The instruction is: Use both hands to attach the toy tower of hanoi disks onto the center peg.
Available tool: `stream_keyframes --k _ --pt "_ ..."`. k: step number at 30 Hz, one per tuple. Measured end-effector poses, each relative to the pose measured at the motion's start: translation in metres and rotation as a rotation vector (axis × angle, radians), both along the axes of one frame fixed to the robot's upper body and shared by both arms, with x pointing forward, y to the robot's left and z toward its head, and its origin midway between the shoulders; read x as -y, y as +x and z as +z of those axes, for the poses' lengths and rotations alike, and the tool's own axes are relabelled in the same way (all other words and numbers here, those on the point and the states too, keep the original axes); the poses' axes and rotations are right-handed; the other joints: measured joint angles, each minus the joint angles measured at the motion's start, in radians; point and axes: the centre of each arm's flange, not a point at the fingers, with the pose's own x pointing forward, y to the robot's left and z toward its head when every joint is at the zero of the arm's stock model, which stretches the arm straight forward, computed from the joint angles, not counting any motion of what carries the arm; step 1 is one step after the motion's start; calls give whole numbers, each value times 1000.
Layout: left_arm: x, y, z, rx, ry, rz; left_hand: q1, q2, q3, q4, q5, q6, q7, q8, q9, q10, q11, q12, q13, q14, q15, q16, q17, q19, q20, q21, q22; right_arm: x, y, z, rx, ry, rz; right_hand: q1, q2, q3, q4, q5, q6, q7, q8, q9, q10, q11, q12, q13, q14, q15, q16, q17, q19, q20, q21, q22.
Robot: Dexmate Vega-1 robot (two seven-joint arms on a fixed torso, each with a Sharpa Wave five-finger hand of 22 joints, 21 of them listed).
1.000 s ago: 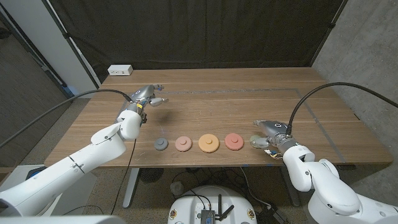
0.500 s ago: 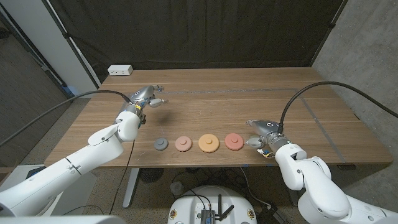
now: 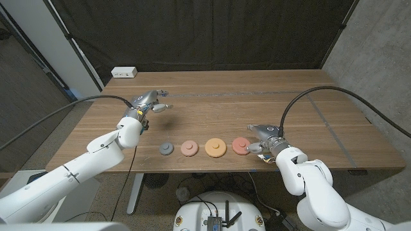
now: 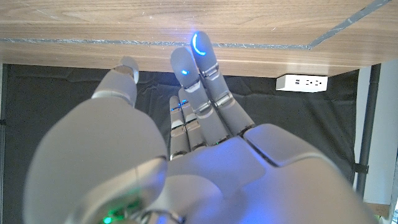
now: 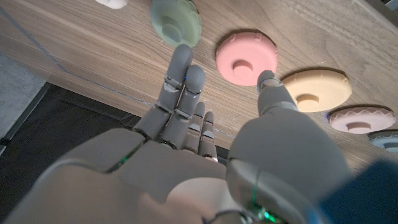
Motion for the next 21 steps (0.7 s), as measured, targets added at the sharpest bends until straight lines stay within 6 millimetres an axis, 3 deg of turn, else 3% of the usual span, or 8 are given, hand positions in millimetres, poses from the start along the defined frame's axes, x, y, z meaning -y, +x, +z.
stream_keyframes --k 21 --pt "-10 -2 -2 4 -6 -3 0 0 -7 -1 0 6 -6 0 0 9 -2 -8 5 0 0 4 -5 -4 4 12 -5 -22 10 6 -27 -19 1 0 0 -8 0 0 -18 10 0 0 -28 12 -1 0 0 0 0 -8 0 0 0 0"
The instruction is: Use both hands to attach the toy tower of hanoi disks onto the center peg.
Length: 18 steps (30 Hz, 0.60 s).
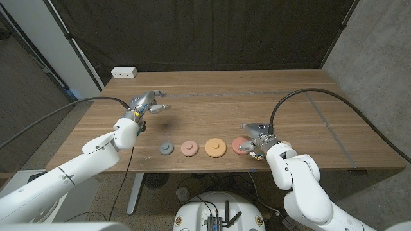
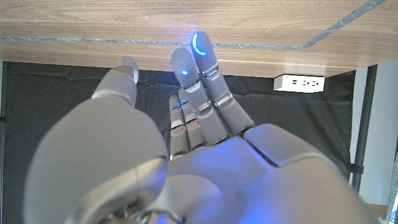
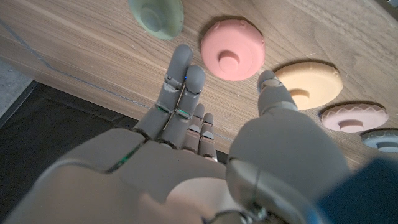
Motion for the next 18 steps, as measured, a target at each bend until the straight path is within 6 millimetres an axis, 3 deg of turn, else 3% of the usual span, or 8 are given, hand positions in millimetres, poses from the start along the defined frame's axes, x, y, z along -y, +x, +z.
stream_keyframes --k 7,11,18 --pt "-2 0 0 0 -1 5 0 0 0 0 0 0 0 0 0 2 2 0 0 0 0 0 0 0 0 0 -5 -4 -1 -2 -16 -45 6 0 0 -9 3 0 -22 7 0 0 -33 17 -8 -3 0 0 0 -9 0 0 0 -5" --pt "-3 1 0 -1 -2 4 0 0 0 0 0 0 0 0 0 2 2 0 5 0 0 7 0 0 0 7 -5 -4 5 1 -32 -33 -13 -17 -17 -20 2 -6 -52 14 -12 0 -52 22 -11 -7 -18 4 -8 -21 -4 4 0 -5" --pt "-5 1 0 -1 -2 5 0 0 0 0 0 5 5 0 0 2 2 0 5 0 0 7 0 0 0 10 -9 -7 7 1 -51 -63 -19 -28 -28 -26 4 -14 -70 27 -12 0 -59 18 -11 -7 -23 9 -8 -32 -9 2 -3 -5"
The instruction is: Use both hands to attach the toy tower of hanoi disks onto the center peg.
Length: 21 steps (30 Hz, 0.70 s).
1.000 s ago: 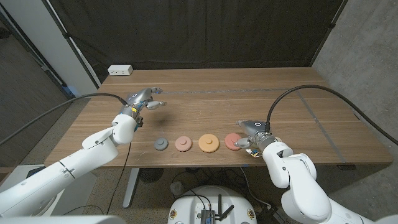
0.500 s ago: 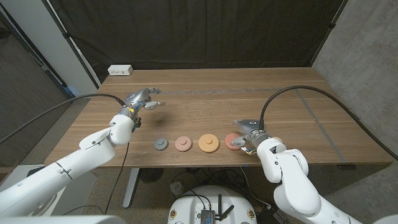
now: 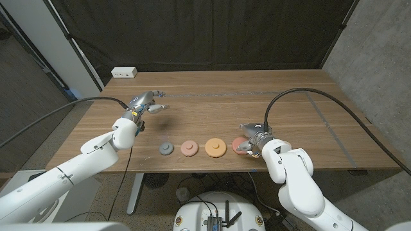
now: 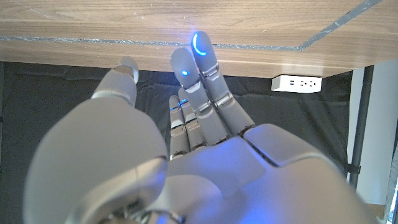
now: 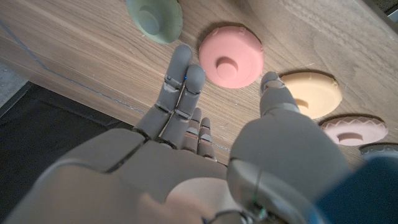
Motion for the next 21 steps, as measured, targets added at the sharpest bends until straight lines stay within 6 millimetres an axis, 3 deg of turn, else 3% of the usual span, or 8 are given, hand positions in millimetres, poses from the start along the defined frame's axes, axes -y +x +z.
stream_keyframes --k 7,21 --pt "-1 0 1 0 -1 -2 0 0 0 0 4 0 0 0 5 0 0 0 0 0 0 4 0 0 0 4 0 -1 5 2 -21 -1 -16 -1 -1 -9 9 -7 0 0 0 0 -2 2 0 -4 -7 0 0 -9 0 0 -4 0" --pt "-2 0 -1 -2 -4 -5 7 7 -4 4 4 5 -5 0 5 9 1 0 5 0 0 8 -5 0 0 11 -5 -2 10 0 -51 -12 -32 -1 -1 -12 4 -15 -5 -3 0 0 -2 2 8 -9 -7 0 5 -19 0 0 -4 3"
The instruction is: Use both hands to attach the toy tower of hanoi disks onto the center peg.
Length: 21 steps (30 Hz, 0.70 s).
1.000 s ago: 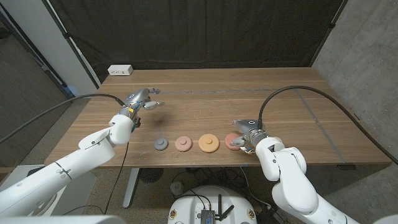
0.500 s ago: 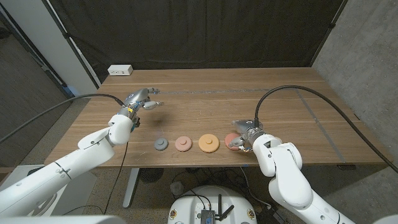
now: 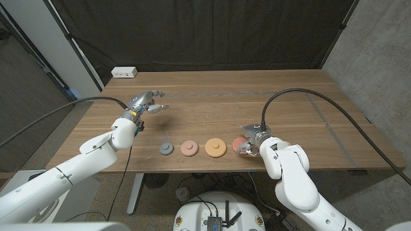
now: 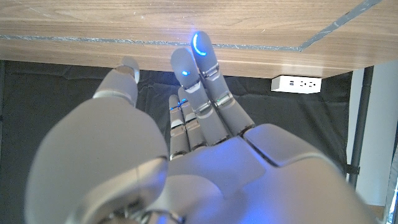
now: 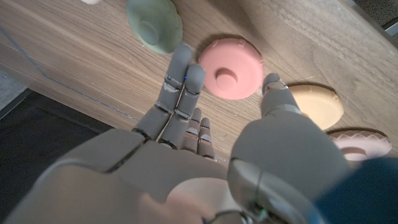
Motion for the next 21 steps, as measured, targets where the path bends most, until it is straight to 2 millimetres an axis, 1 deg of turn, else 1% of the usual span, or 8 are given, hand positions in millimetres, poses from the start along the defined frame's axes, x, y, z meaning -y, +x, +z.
stream_keyframes --k 9,10,12,15,20,21 --pt "0 0 -2 -2 -3 -4 -5 5 0 0 0 0 0 0 0 3 -3 0 0 0 0 0 0 -6 5 4 -2 1 4 -3 -14 2 -10 0 0 0 0 0 -8 1 0 0 0 0 0 -4 0 0 0 0 0 0 0 0" --pt "0 0 -2 -3 -3 -4 -5 5 0 0 0 0 0 -1 0 3 -3 0 0 0 0 0 0 -6 5 4 -4 1 4 -4 -14 1 -11 0 0 0 0 0 -8 1 0 0 4 -4 0 -5 0 0 0 0 0 0 0 0" --pt "0 0 -3 -3 -4 -5 -5 5 0 0 0 0 0 -8 0 3 -3 0 0 0 0 0 0 -6 5 4 -5 1 5 -5 -17 1 -13 0 0 0 0 0 -8 1 0 0 4 -4 0 -5 0 0 0 -2 0 0 0 0" --pt "0 0 -3 -4 -5 -4 -5 5 0 0 0 4 4 -8 0 3 -3 0 0 0 0 8 0 -6 5 12 -5 1 7 -6 -19 -1 -19 0 0 0 0 0 -8 1 5 0 8 0 0 -5 0 0 0 -5 0 0 0 0" --pt "0 -1 -4 -4 -5 -6 -5 5 -4 -4 0 5 5 -8 0 3 -3 -7 5 0 0 8 0 -6 5 12 -5 1 8 -8 -22 -2 -23 0 0 0 0 0 -8 1 5 -2 8 0 0 -5 0 0 7 -5 0 0 0 0" --pt "0 -1 -4 -4 -5 -6 -5 5 -4 -4 0 5 5 -8 0 3 -3 -7 5 0 0 8 0 -6 5 12 -5 1 8 -8 -22 -2 -23 7 7 0 0 0 -8 1 5 -2 8 0 0 -5 0 0 7 -5 0 0 0 0"
